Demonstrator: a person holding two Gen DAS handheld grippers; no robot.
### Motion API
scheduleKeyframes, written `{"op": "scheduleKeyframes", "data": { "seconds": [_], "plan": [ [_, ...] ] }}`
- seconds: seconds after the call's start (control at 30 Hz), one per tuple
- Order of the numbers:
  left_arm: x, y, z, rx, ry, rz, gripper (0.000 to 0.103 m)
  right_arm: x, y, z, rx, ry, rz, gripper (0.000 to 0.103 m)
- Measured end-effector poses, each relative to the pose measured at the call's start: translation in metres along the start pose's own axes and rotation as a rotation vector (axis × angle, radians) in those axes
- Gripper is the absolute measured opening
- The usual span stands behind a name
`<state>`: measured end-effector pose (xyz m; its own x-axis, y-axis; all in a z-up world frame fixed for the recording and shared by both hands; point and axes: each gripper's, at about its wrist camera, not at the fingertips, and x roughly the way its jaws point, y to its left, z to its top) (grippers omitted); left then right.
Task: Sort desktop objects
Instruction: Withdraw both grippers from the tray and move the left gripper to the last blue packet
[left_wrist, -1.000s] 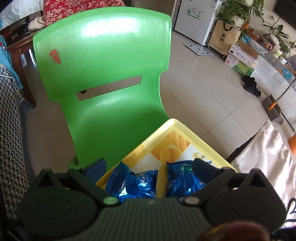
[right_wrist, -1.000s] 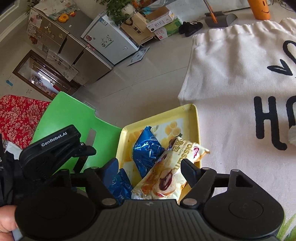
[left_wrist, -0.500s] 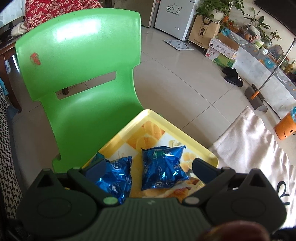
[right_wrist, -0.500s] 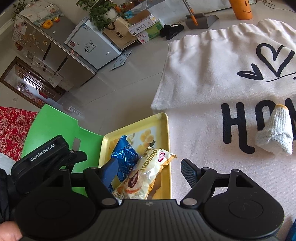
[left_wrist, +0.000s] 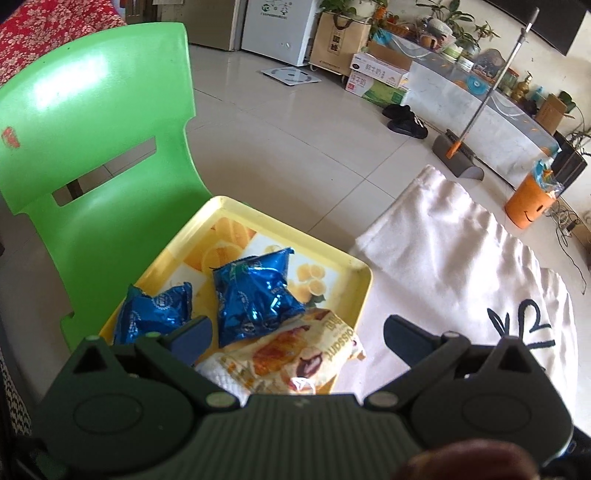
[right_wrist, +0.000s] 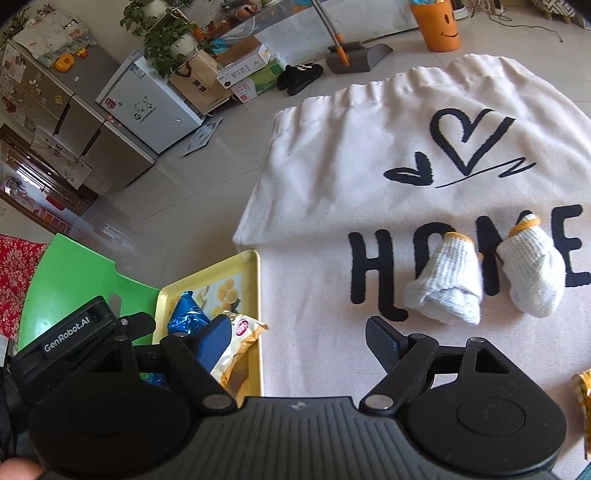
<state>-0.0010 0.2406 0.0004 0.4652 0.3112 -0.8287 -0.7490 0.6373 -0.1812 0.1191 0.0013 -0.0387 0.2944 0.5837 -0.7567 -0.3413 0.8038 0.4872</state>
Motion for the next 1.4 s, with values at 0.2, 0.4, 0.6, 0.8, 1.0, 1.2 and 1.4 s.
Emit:
{"op": "scheduleKeyframes", "data": {
  "seconds": [0.2, 0.4, 0.6, 0.8, 1.0, 1.2, 1.4],
  "plan": [
    [0.003, -0.025, -0.020, 0.117, 0.048, -0.075, 0.102, -0.021, -0.018, 0.002, -0.002, -0.005, -0.036, 0.081],
    [0.005, -0.056, -0.048, 0.261, 0.107, -0.140, 0.102, -0.041, -0.035, 0.000, 0.006, 0.007, -0.061, 0.082],
    [0.007, -0.078, -0.076, 0.361, 0.163, -0.198, 0.102, -0.061, -0.051, -0.002, -0.001, 0.010, -0.097, 0.082],
    [0.010, -0.103, -0.103, 0.501, 0.248, -0.329, 0.102, -0.086, -0.066, 0.000, -0.002, -0.008, -0.130, 0.084],
    [0.004, -0.130, -0.136, 0.685, 0.296, -0.457, 0.102, -0.107, -0.086, 0.001, 0.036, -0.042, -0.189, 0.087],
    [-0.004, -0.146, -0.167, 0.824, 0.343, -0.533, 0.102, -0.116, -0.102, 0.003, 0.103, -0.054, -0.197, 0.087],
    [-0.008, -0.156, -0.193, 0.948, 0.379, -0.575, 0.102, -0.117, -0.103, 0.004, 0.089, -0.045, -0.196, 0.087]
  ]
}}
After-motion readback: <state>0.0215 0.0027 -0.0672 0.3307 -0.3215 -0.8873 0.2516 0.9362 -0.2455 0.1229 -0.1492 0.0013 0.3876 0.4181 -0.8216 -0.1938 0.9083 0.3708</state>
